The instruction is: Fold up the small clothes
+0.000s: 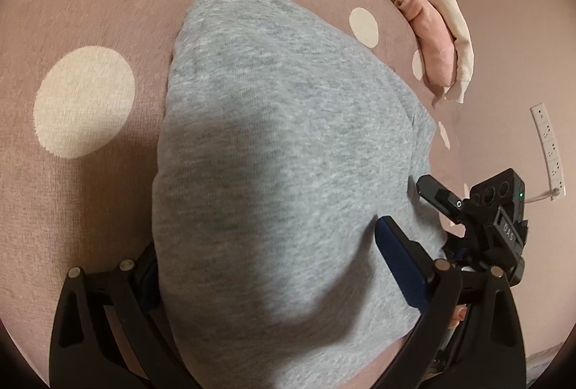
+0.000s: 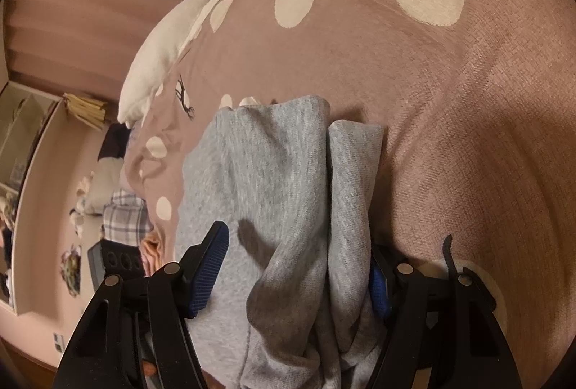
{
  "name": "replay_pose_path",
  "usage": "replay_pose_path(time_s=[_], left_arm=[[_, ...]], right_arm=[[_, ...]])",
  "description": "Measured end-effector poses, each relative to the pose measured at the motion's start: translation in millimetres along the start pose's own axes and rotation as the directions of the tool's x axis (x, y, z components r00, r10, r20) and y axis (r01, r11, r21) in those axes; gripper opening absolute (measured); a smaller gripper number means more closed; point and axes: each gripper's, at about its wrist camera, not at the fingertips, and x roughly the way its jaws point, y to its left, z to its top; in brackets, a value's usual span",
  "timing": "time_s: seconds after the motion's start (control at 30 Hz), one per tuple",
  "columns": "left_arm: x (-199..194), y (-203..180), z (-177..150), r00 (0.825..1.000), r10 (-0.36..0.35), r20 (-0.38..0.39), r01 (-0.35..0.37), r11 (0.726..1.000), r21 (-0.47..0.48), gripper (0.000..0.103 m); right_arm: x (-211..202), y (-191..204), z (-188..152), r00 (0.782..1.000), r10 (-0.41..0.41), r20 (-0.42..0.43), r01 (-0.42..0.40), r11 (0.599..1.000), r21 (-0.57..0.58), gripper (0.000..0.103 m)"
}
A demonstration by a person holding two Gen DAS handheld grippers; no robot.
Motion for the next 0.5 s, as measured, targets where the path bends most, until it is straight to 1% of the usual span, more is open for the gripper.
replay_pose_path(time_s=[0.23, 0.5], left_arm=[[3.3, -6.4, 0.1, 0.999, 0.034, -0.005, -0.034, 0.999, 0.029, 0.098], [5.8, -10.0, -1.6, 0.998, 0.066, -0.004, -0.066, 0.996, 0.066, 0.097]], right_arm=[[1.8, 0.7, 0.1, 1.000, -0.020, -0.005, 0.020, 1.000, -0.007, 0.064], [2.8, -0.2, -0.1, 1.000, -0.030, -0.008, 0.029, 0.999, -0.015, 0.064]])
